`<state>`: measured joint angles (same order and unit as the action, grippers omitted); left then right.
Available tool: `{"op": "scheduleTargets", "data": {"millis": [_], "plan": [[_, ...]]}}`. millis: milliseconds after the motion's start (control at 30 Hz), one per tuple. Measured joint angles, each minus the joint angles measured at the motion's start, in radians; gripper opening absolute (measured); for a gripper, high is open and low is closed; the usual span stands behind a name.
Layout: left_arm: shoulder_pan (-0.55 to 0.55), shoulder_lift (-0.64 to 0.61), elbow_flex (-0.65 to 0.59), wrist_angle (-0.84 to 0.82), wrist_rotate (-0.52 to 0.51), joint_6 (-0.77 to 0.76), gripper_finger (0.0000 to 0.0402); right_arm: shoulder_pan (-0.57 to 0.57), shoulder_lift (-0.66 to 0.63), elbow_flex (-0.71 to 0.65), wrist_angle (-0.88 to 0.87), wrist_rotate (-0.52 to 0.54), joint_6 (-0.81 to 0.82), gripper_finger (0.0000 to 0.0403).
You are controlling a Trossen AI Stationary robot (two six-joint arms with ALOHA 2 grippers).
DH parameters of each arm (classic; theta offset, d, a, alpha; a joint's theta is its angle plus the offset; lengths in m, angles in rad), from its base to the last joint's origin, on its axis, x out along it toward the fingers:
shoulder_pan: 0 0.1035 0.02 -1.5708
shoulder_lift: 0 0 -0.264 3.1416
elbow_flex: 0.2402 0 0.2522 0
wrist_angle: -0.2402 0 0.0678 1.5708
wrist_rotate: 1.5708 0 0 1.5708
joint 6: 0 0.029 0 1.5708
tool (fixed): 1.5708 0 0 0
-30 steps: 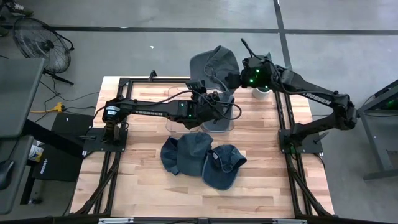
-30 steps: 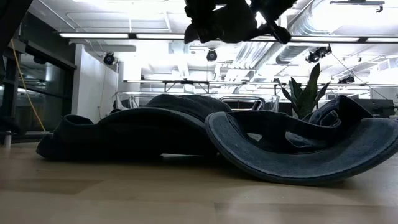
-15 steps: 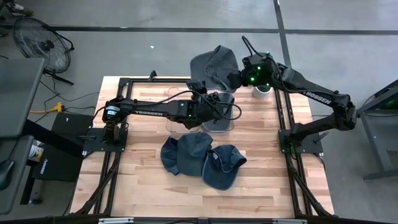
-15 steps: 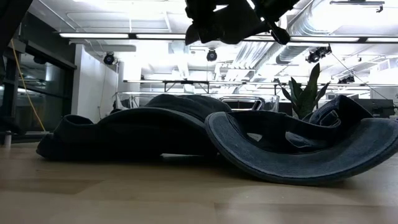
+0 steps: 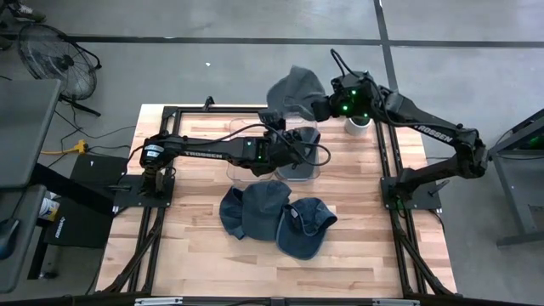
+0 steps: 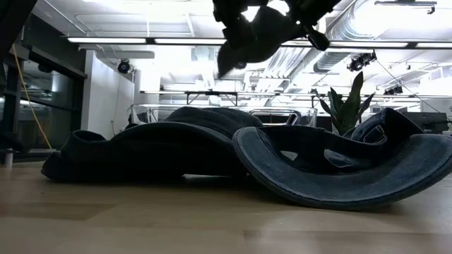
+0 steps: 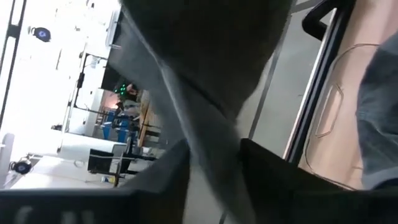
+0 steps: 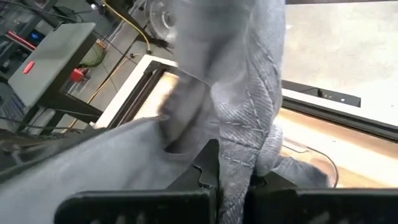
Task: Pick & Place hat
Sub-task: Put the gray cap into the right transparent bin
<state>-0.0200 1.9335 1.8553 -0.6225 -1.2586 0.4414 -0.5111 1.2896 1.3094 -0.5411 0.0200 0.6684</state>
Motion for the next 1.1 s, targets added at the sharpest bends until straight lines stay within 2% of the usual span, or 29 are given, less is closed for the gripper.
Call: {"op": "scheduleTargets", "data": {"millis": [200, 333, 533, 667, 767, 833, 900, 1000, 1100], "plan": [[-0.025, 0.0, 0.0, -0.007, -0.003, -0.001, 0.0255, -0.039, 0.0, 0.0, -0.004, 0.001, -0.021, 0.0], [-0.057, 0.0, 0.0, -0.016, 0.008, -0.001, 0.0301, -0.074, -0.001, 0.0, -0.011, -0.027, -0.04, 0.0], [-0.065, -0.004, 0.0, -0.018, -0.011, -0.005, 0.0313, -0.091, -0.002, 0.0, -0.029, -0.131, -0.075, 0.0], [-0.038, -0.065, 0.006, -0.065, 0.007, -0.095, 0.0303, -0.079, -0.007, 0.0, -0.06, -0.182, -0.11, 0.0], [-0.002, -0.136, -0.002, -0.212, 0.085, -0.239, 0.0295, -0.073, -0.019, 0.0, -0.079, -0.226, -0.138, 0.0], [0.032, -0.159, 0.006, -0.237, 0.141, -0.337, 0.029, -0.07, -0.028, 0.0, -0.091, -0.264, -0.158, 0.0], [0.07, -0.219, -0.004, -0.356, 0.262, -0.428, 0.0284, -0.07, -0.036, 0.0, -0.094, -0.309, -0.176, 0.0], [0.124, -0.275, 0.006, -0.345, 0.431, -0.504, 0.0274, -0.069, -0.038, 0.0, -0.094, -0.407, -0.201, 0.0], [0.173, -0.334, -0.002, -0.378, 0.599, -0.507, 0.0262, -0.067, -0.034, 0.0, -0.091, -0.495, -0.221, 0.0]]}}
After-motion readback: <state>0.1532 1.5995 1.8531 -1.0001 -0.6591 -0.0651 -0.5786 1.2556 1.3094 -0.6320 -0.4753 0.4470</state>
